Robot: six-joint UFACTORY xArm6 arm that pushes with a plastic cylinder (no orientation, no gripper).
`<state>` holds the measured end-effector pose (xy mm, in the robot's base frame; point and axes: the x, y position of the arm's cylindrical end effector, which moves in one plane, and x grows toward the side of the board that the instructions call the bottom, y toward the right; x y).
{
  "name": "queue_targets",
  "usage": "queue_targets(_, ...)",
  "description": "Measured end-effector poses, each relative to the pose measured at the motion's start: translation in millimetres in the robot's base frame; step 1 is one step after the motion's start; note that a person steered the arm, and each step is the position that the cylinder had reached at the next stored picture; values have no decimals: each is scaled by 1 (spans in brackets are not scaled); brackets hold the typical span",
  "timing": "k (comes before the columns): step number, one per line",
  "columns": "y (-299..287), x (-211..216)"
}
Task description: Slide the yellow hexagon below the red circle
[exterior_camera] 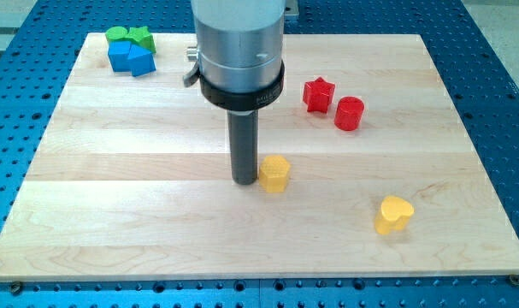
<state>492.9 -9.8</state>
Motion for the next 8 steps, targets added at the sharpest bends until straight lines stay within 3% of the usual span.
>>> queue_targets(2, 78, -1)
queue_targets(3, 80, -1)
queue_targets(4, 30, 0)
queue_targets(5, 19, 38)
queue_targets(6, 52, 56)
queue_targets(8, 139, 38)
